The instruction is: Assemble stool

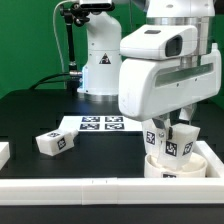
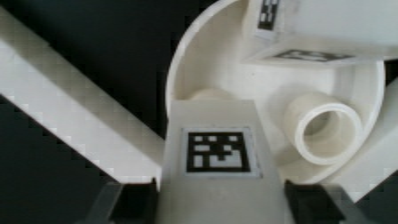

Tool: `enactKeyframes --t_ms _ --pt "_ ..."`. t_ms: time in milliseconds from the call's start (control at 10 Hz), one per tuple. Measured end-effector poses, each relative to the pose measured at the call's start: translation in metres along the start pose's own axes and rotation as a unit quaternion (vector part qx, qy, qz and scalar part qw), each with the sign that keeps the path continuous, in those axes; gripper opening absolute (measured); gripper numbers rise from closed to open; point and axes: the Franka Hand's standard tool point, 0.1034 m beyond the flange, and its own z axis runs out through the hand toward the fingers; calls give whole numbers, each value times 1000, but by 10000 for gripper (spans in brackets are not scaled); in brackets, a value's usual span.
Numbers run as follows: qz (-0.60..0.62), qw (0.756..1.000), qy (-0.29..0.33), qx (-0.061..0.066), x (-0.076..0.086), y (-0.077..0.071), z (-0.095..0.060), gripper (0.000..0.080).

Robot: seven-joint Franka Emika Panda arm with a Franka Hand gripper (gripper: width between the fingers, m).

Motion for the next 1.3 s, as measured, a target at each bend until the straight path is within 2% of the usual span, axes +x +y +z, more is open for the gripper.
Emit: enactKeyframes --t_ms 300,500,800,1300 --pt "117 993 2 1 -2 4 1 336" --pt "188 982 13 -4 -1 7 1 337" --pt "310 950 17 1 -1 7 1 337" --pt "467 884 22 5 0 7 2 338"
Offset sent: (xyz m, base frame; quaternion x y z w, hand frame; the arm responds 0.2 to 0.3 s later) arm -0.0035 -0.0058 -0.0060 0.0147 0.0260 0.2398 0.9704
